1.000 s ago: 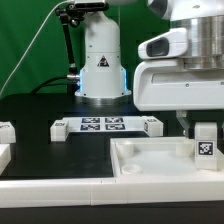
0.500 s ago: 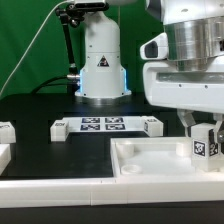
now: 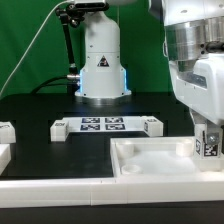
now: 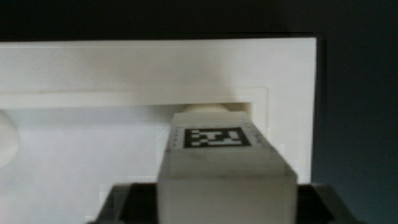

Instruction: Assemble one leg

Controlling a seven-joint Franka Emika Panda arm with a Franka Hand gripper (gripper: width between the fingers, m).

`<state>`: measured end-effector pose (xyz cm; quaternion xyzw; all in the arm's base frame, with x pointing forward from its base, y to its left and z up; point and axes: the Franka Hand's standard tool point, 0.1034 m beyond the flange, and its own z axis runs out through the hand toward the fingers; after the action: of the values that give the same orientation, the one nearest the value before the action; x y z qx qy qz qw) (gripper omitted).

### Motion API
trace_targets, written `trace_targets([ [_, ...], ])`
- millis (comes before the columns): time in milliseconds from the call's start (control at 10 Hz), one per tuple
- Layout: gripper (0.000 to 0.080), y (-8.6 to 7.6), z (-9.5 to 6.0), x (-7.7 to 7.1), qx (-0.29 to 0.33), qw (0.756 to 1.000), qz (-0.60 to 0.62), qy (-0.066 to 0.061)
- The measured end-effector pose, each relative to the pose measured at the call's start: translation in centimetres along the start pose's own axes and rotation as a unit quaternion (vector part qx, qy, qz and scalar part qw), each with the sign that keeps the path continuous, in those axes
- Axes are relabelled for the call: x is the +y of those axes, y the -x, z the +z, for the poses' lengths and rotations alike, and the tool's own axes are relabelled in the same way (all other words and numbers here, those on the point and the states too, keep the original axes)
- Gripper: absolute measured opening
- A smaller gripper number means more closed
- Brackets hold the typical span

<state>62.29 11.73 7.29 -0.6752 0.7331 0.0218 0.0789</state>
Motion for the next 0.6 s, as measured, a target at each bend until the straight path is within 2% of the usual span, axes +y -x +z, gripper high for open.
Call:
trace_targets([
  [300,0.0292,0.11,-0.01,-0.04,-0.009,0.996,0.090,-0.002],
  [400,0.0384,0.13,0.00,-0.03,-0.009,0.997,0.072,-0.002],
  [500,0.0384,0.15,-0.01,-0.03,-0.009,0.999,0.049,-0.003],
  [600,0.0577,0.20,-0.12,-0.10,-0.009,1.000,0.023,-0.003],
])
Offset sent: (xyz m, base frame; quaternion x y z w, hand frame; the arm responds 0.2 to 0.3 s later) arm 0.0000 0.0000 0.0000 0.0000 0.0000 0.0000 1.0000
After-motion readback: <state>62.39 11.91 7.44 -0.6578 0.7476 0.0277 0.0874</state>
